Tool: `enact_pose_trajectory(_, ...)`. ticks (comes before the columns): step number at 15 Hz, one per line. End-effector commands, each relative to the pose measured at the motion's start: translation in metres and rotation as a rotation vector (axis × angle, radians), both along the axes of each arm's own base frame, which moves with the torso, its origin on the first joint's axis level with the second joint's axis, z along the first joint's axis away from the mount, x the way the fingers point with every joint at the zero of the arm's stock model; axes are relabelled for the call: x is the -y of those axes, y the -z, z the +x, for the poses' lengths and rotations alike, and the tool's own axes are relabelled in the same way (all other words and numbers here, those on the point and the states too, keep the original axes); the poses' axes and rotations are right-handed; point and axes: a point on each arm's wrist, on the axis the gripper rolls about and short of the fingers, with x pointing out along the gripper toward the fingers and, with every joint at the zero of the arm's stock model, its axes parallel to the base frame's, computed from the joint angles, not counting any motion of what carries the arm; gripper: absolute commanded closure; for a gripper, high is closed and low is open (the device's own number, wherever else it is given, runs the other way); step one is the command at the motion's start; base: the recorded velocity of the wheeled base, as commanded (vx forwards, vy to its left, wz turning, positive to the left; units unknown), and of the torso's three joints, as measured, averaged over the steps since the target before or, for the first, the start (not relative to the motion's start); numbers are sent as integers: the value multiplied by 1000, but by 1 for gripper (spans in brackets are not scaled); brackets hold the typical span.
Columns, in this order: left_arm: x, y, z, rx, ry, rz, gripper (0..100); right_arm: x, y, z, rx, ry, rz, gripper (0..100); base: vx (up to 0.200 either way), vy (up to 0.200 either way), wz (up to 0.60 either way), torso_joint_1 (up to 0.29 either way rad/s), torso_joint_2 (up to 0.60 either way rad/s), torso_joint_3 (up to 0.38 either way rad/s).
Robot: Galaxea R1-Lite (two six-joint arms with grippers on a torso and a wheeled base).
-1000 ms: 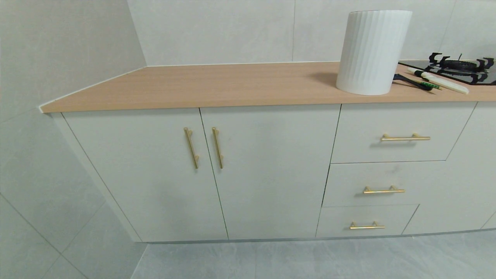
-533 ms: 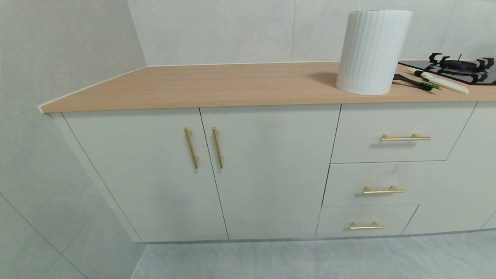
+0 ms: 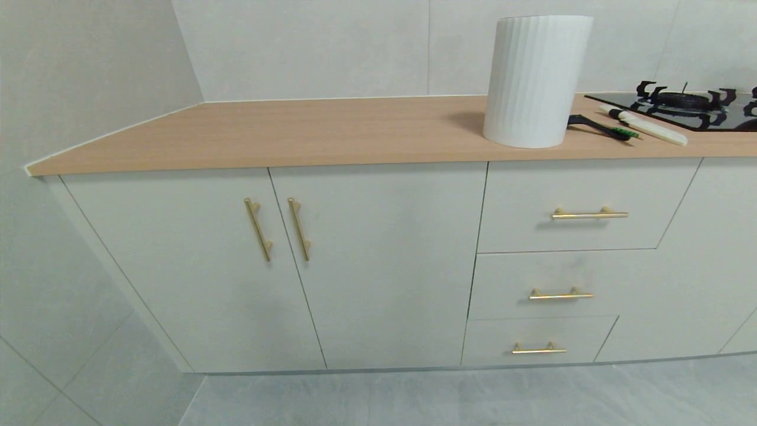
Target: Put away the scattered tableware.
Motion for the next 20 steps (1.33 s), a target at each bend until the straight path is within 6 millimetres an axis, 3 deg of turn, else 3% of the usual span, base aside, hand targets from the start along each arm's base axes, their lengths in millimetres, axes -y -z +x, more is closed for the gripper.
enact_pose_trajectory(1,0,0,0,-1,0,0,0,0,0,0,-2,0,0,0,0,-200,0,2,7,2)
enact_pose_trajectory(7,0,0,0,-1,0,0,0,0,0,0,-2,0,0,0,0,-200,0,4,2,4)
enact_pose_trajectory(17,0,0,0,-1,0,0,0,0,0,0,-2,0,3,0,0,0,0,0,0,0)
enact_pose_trajectory(20,0,0,0,-2,0,0,0,0,0,0,-2,0,3,0,200,0,0,-1,2,1)
